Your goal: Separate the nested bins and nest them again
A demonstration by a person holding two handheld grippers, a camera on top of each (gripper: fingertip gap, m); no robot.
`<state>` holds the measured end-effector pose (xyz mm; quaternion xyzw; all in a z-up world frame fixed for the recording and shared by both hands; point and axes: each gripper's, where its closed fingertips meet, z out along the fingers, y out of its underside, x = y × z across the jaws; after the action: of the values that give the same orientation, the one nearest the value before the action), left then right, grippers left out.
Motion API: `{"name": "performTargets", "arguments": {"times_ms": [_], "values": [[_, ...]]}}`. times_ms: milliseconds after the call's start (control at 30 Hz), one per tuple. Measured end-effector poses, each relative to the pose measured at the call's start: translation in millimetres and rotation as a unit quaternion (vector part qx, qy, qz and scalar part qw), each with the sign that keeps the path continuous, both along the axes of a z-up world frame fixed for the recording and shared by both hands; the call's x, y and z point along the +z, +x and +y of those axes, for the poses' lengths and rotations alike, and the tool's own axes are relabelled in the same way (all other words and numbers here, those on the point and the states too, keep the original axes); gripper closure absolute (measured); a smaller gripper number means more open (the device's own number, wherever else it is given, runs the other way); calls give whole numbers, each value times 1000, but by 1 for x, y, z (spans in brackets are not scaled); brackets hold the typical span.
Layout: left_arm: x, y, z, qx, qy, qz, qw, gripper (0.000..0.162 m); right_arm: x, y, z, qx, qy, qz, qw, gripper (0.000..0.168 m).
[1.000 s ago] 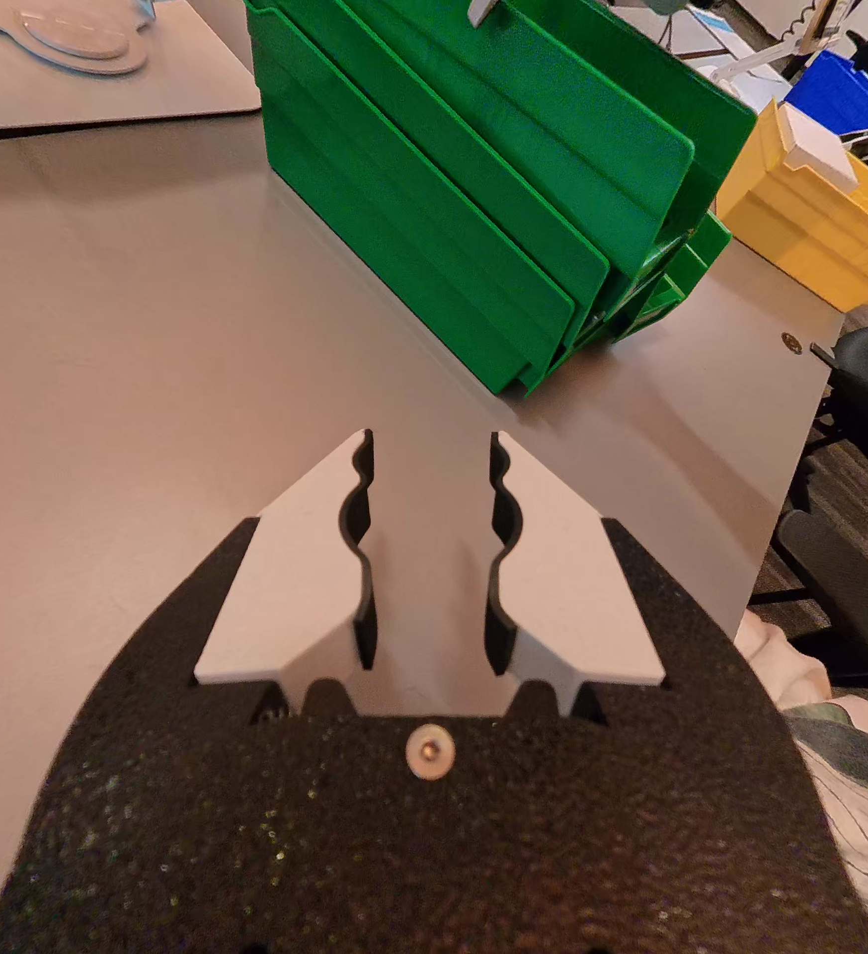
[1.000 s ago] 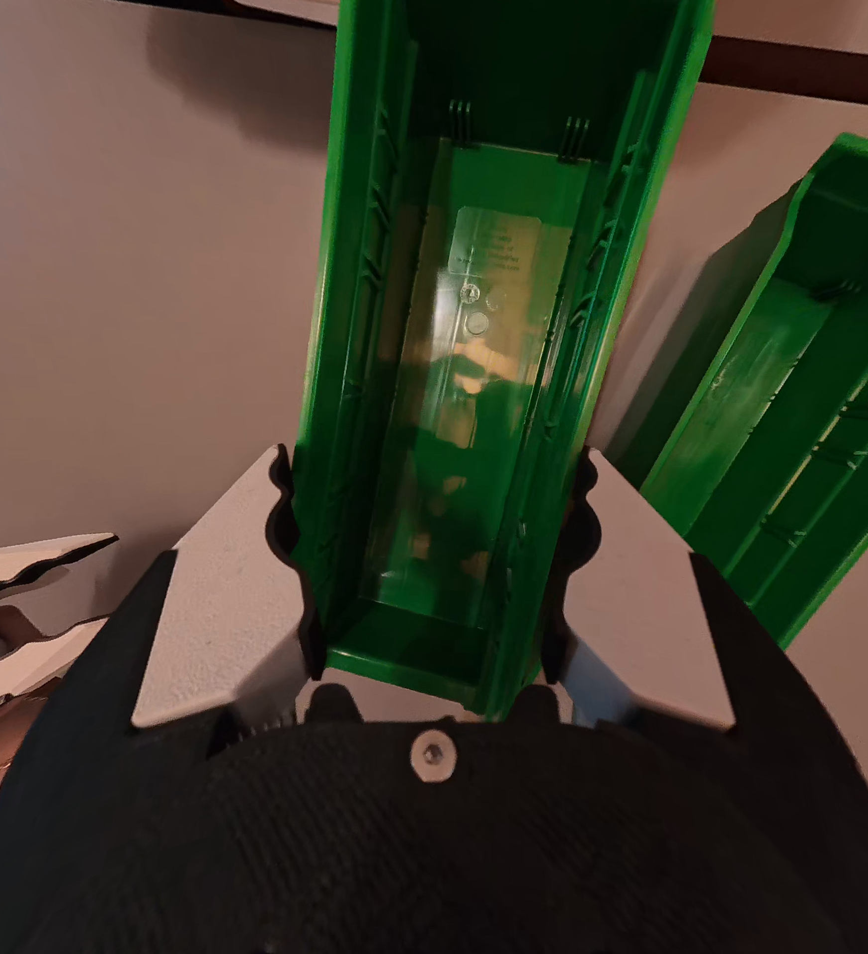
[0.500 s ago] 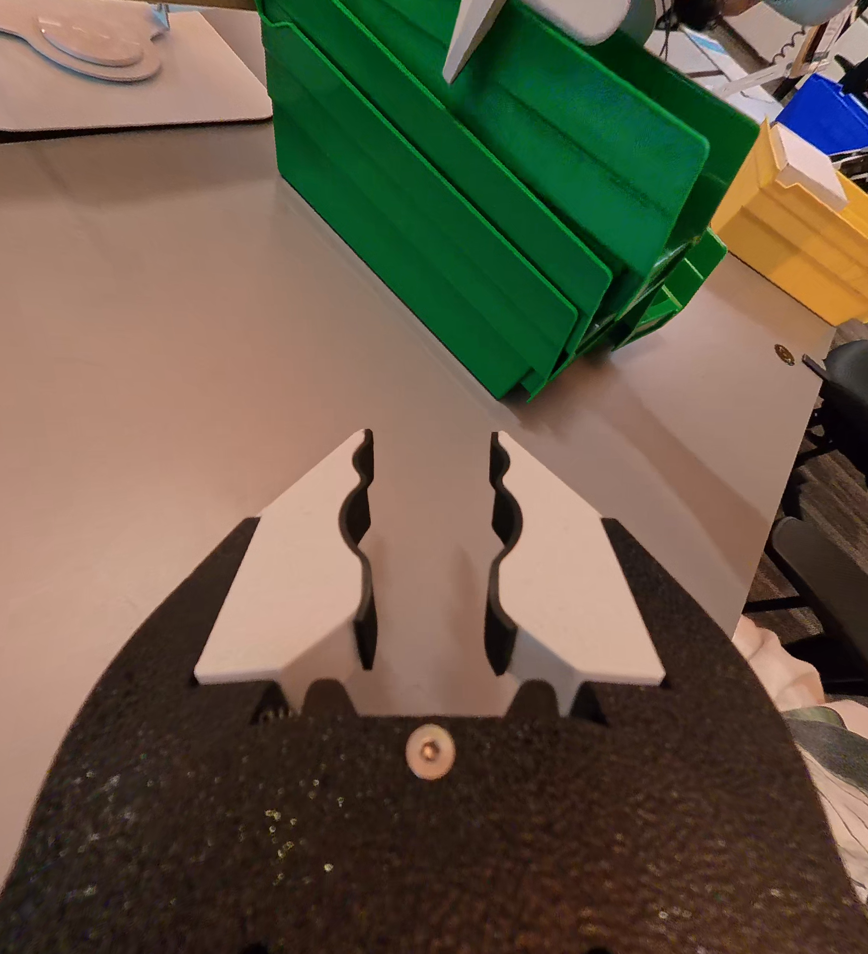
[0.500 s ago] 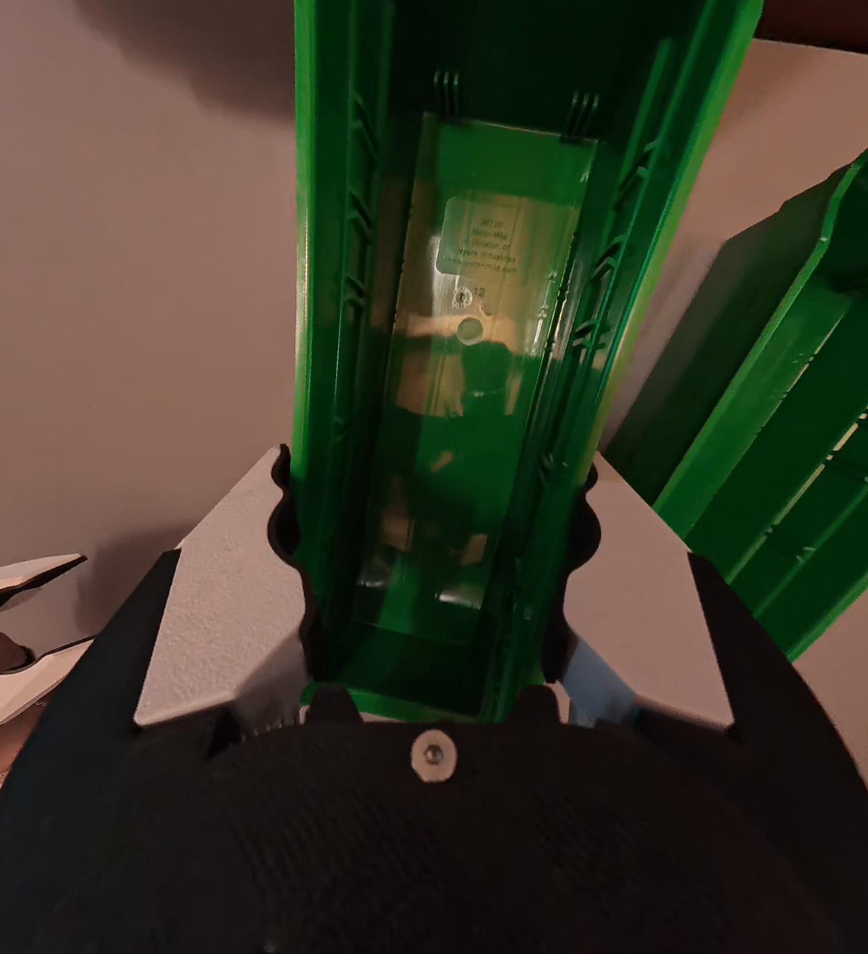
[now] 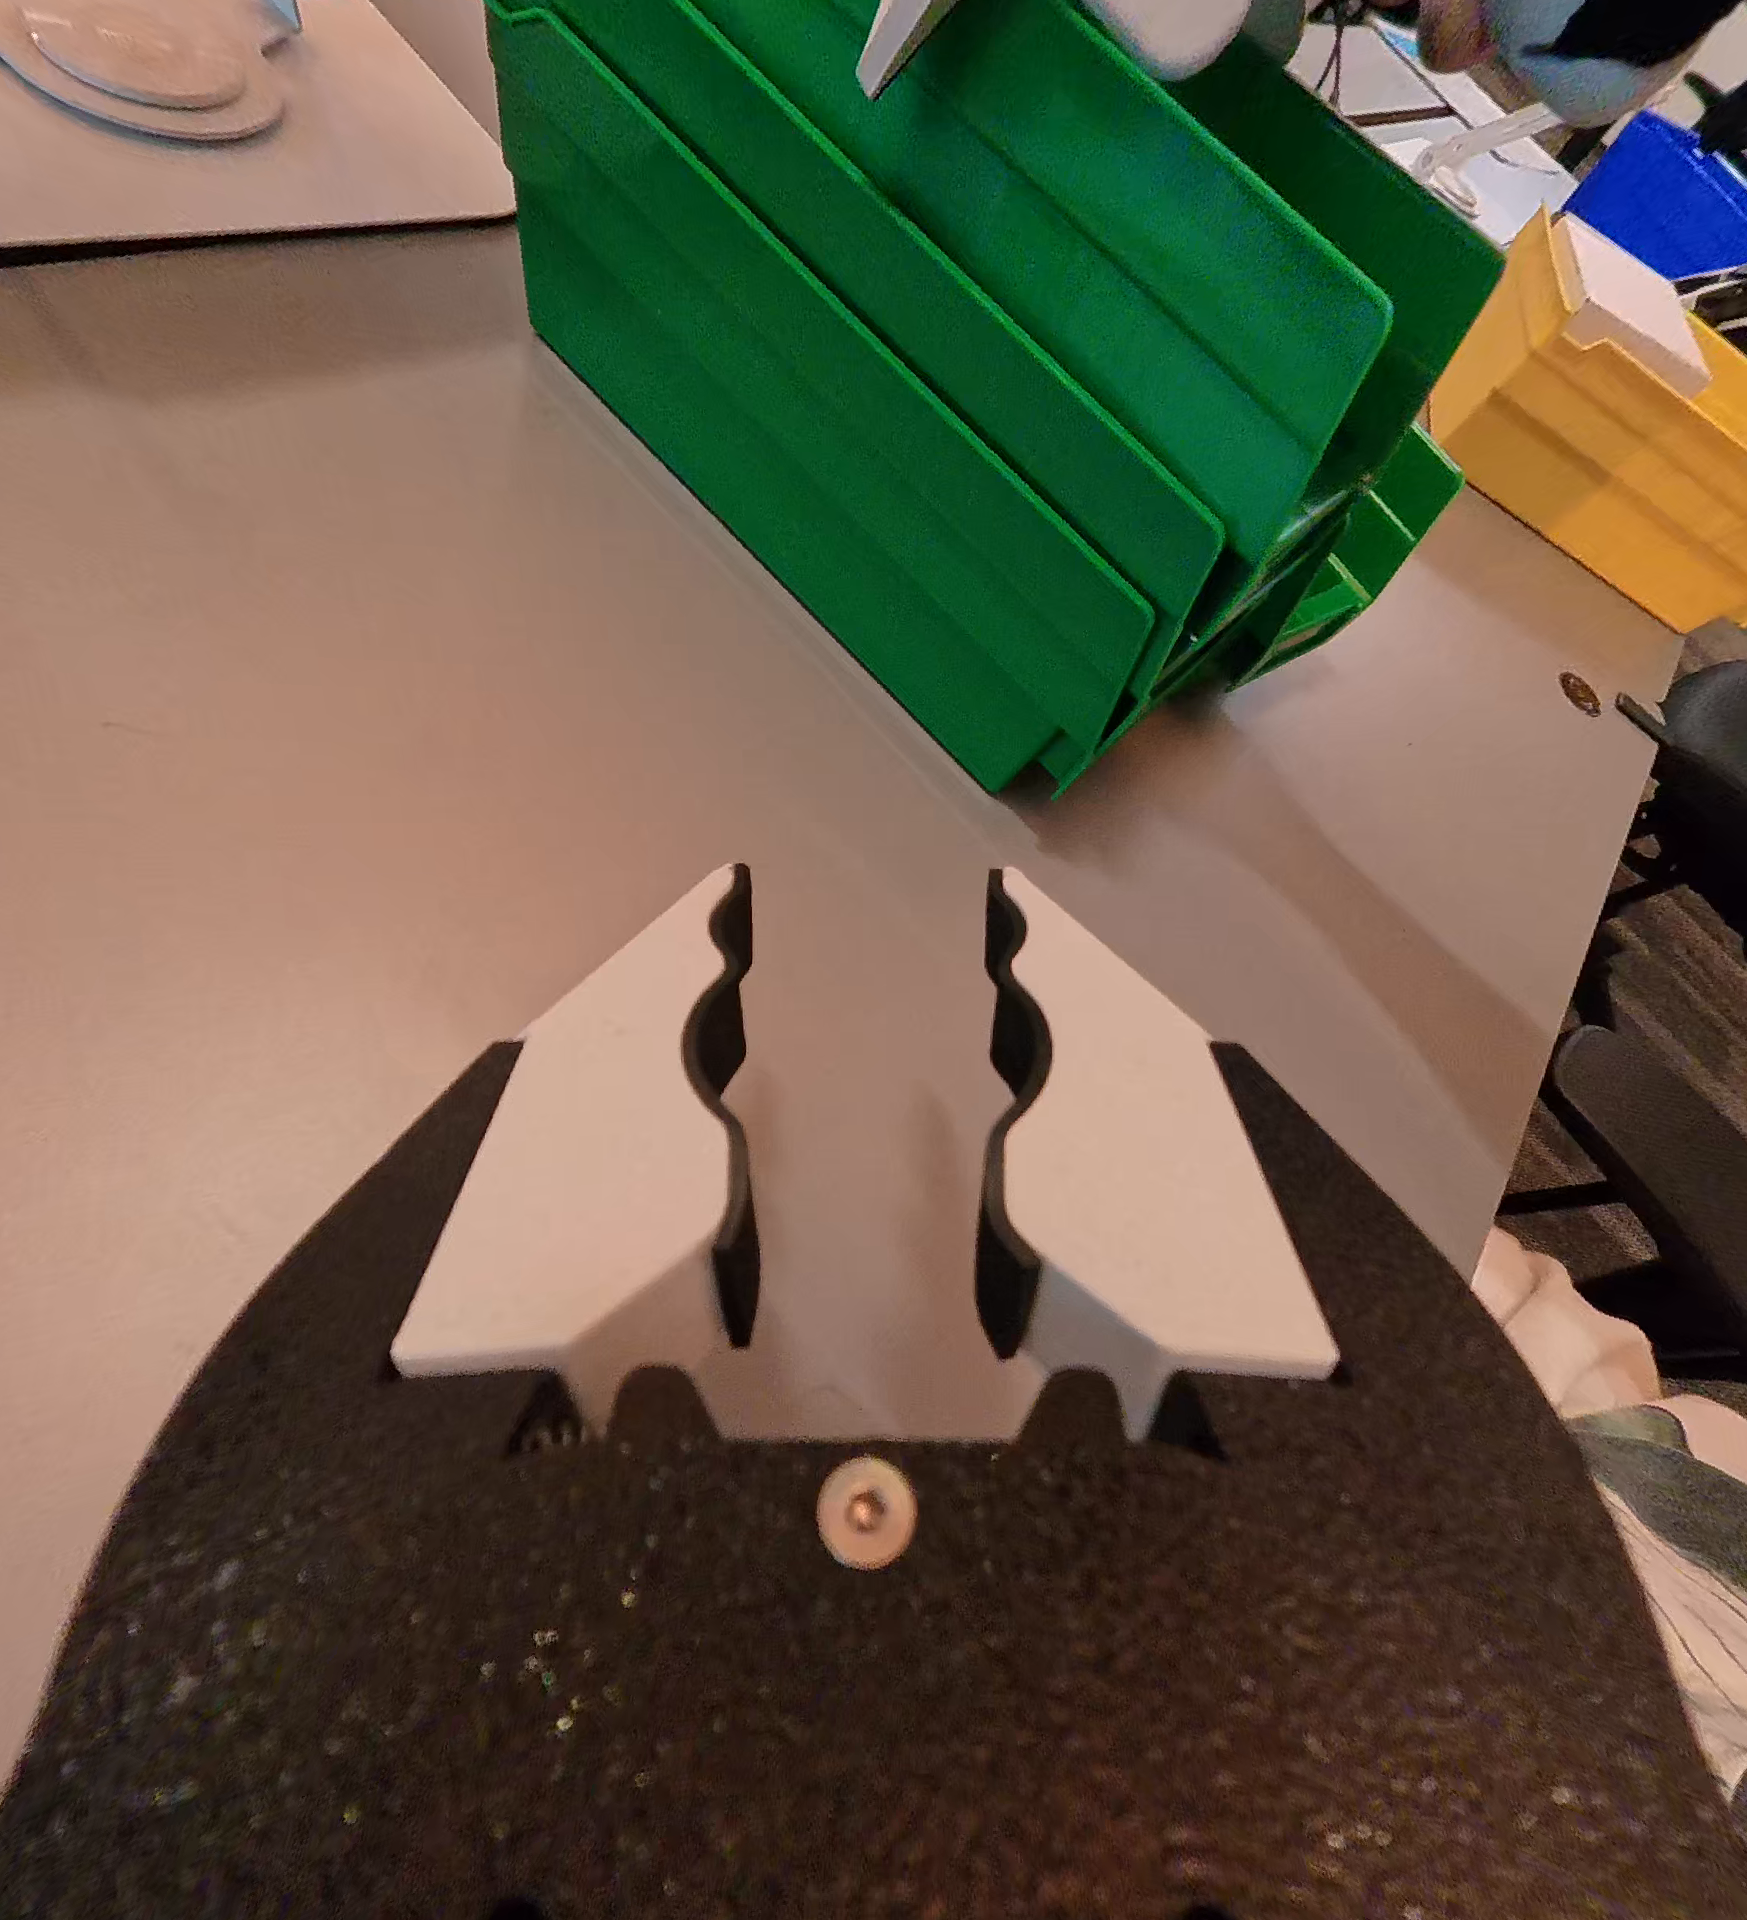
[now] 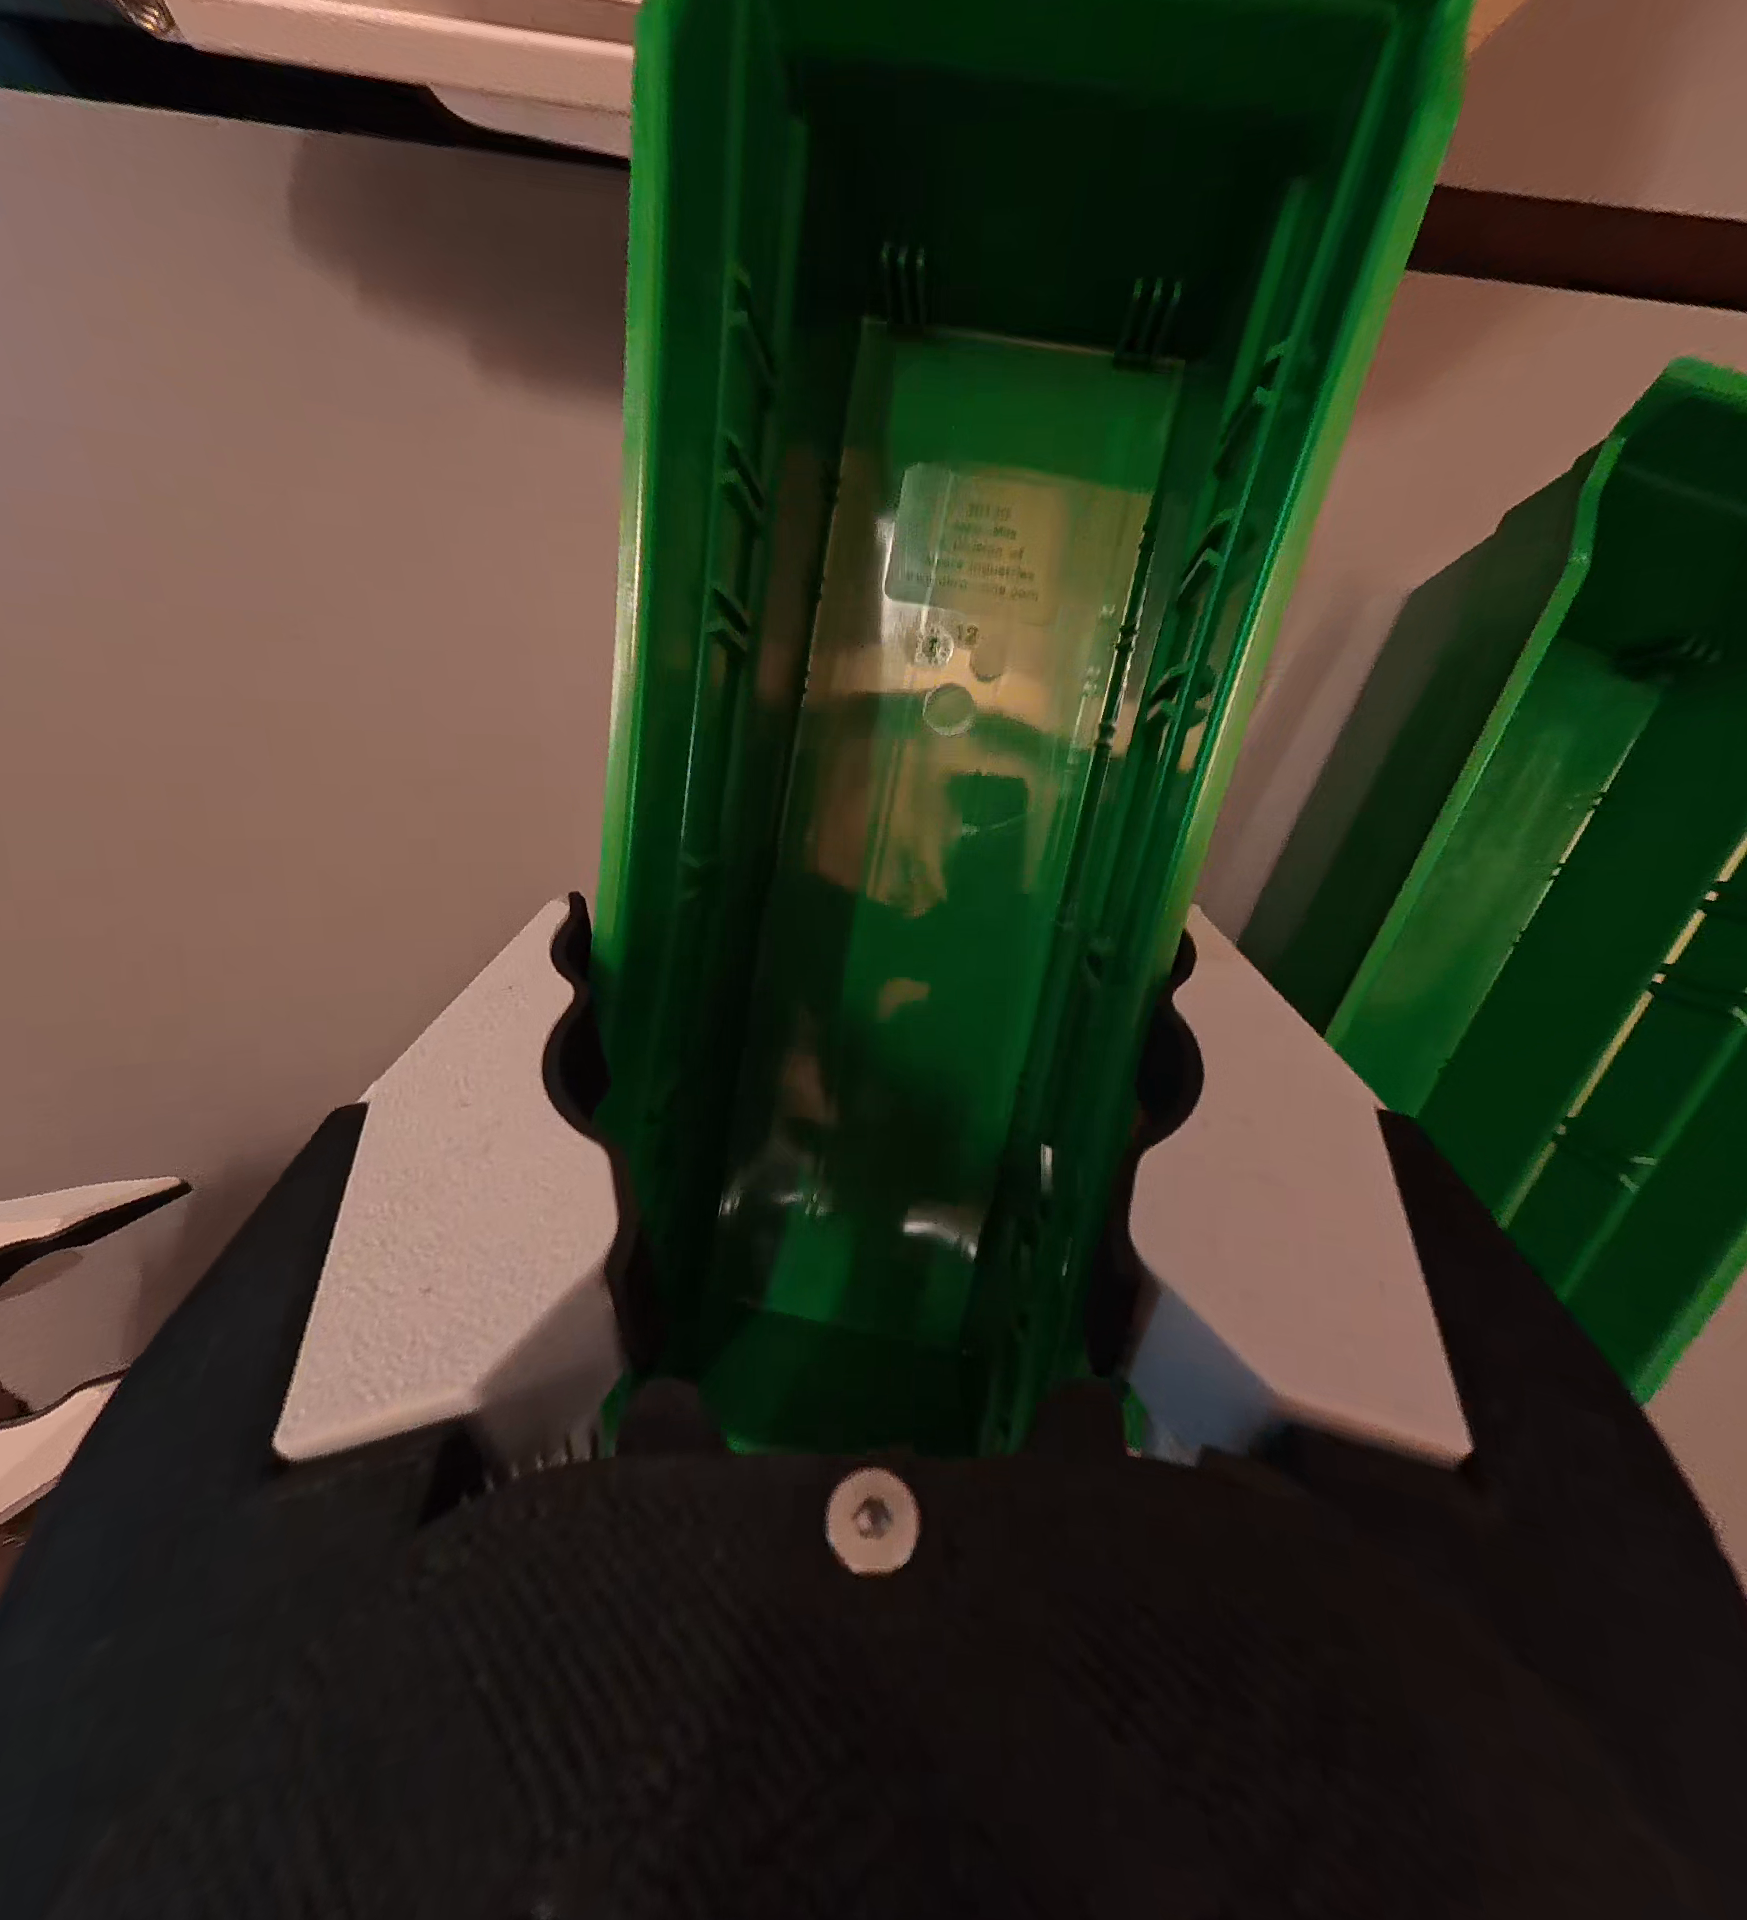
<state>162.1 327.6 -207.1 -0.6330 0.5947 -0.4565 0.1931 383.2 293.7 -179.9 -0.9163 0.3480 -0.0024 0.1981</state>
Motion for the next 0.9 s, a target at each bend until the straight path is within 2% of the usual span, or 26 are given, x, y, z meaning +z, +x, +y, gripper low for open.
{"name": "performTargets", "arguments": {"times_ms": [33, 200, 400, 533, 667, 733, 900], "values": [[0, 0, 0, 0, 0, 1, 1000, 119, -1, 0, -1, 3, -4, -3, 1000, 62], [-2, 0, 0, 0, 2, 3, 1000, 119, -3, -3, -2, 10, -40, 5, 999, 60], [-2, 1, 3, 4, -3, 2, 1000, 119, -7, -2, -1, 5, -33, -40, 999, 56], [-4, 0, 1, 0, -3, 6, 1000, 119, -6, -3, -3, 7, -34, -26, 999, 51], [0, 0, 2, 2, 0, 0, 1000, 119, 23, -1, 0, 8, -2, -28, 1000, 54], [-1, 0, 2, 2, -3, 1, 1000, 119, 38, 4, -5, 8, 2, -40, 999, 50], [-1, -1, 2, 2, -5, 2, 1000, 119, 56, 30, -37, -25, -15, -57, 998, 45]]}}
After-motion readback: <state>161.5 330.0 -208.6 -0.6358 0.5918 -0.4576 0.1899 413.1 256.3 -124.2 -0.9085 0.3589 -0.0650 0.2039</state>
